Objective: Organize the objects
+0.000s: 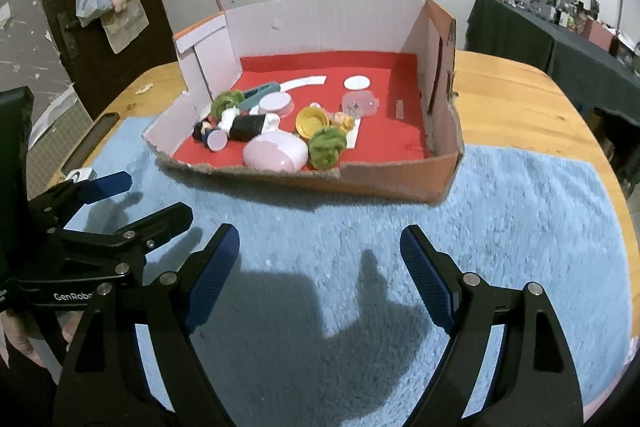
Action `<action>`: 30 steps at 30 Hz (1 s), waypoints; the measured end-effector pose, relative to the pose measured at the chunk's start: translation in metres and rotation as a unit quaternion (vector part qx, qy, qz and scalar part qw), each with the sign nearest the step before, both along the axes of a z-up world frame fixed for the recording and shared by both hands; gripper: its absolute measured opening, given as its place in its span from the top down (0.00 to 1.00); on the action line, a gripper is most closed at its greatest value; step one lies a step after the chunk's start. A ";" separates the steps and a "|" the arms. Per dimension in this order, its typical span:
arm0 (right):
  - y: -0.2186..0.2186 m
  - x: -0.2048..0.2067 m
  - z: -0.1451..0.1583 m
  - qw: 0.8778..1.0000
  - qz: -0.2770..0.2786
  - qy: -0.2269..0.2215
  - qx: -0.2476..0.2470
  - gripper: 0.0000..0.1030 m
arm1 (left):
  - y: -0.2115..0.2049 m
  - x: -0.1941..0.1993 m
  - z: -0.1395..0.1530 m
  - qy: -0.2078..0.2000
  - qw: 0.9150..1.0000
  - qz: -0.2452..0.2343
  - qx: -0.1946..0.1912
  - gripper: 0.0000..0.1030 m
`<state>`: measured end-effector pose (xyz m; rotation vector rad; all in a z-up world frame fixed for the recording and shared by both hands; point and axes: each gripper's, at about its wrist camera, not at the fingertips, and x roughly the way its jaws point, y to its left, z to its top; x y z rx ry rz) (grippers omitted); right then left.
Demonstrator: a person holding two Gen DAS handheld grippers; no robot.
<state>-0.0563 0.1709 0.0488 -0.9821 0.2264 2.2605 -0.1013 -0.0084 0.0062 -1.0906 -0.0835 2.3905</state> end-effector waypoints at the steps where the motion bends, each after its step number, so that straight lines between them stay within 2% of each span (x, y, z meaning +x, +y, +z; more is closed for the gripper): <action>1: 0.000 0.001 -0.002 1.000 -0.001 0.000 -0.002 0.20 | 0.000 0.001 -0.002 -0.002 1.000 0.001 -0.001 0.00; 12: 0.002 0.008 -0.019 1.000 -0.011 -0.009 -0.015 0.20 | -0.003 0.003 -0.017 -0.019 1.000 0.011 -0.008 0.00; 25: 0.006 0.010 -0.030 1.000 -0.018 -0.017 -0.014 0.20 | 0.002 0.005 -0.025 -0.018 0.999 0.010 -0.026 0.00; 30: 0.006 0.010 -0.032 1.000 -0.015 -0.012 -0.011 0.16 | 0.002 0.005 -0.025 -0.014 0.999 0.011 -0.033 0.00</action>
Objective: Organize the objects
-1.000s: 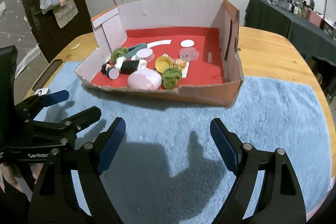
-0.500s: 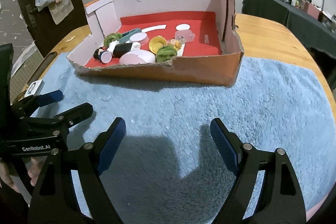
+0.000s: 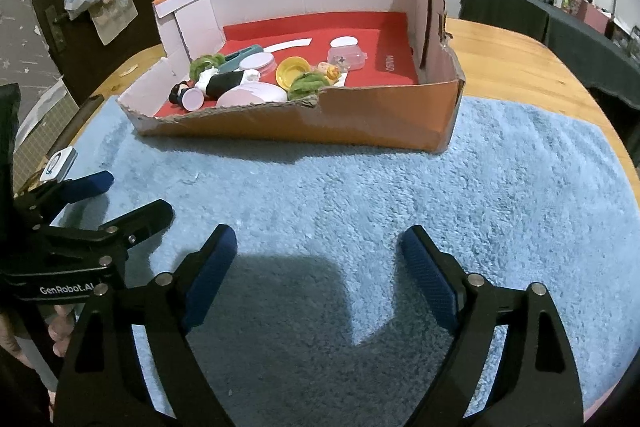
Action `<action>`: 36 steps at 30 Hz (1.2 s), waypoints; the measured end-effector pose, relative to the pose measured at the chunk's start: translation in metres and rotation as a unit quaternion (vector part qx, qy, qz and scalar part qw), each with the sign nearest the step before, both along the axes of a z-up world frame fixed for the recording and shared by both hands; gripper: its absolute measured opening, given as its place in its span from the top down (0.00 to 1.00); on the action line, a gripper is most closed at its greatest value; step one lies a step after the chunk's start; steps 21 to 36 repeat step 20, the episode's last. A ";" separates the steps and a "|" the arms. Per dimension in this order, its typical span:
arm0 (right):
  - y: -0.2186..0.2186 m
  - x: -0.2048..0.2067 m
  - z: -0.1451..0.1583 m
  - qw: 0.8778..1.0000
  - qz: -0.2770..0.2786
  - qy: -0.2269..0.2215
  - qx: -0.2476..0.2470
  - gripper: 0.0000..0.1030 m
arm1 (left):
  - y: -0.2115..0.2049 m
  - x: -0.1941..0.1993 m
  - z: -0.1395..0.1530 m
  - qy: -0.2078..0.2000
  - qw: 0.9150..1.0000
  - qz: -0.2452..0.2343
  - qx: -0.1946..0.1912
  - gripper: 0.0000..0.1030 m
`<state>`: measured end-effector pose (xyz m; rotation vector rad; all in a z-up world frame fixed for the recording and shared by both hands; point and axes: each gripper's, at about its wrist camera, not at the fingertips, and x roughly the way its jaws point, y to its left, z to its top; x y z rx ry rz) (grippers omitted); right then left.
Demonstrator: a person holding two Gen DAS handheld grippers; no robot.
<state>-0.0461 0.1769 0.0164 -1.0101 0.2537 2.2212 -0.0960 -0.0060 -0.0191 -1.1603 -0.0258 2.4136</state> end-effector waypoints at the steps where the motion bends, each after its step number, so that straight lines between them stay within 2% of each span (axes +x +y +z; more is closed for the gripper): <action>1: 0.000 0.000 0.000 1.000 0.001 -0.001 0.002 0.16 | 0.001 0.001 0.000 0.001 1.000 0.000 -0.003 0.00; 4: -0.002 0.000 -0.002 1.000 0.003 0.000 0.008 0.15 | 0.002 0.001 -0.001 0.003 1.000 0.000 -0.012 0.00; 11: 0.000 0.002 -0.001 1.000 0.006 0.012 0.004 0.14 | 0.000 0.000 -0.001 0.003 1.000 -0.002 -0.007 0.00; 36: -0.002 0.001 -0.003 1.000 0.007 0.012 0.009 0.12 | -0.001 0.001 -0.001 0.003 1.000 -0.002 -0.004 0.00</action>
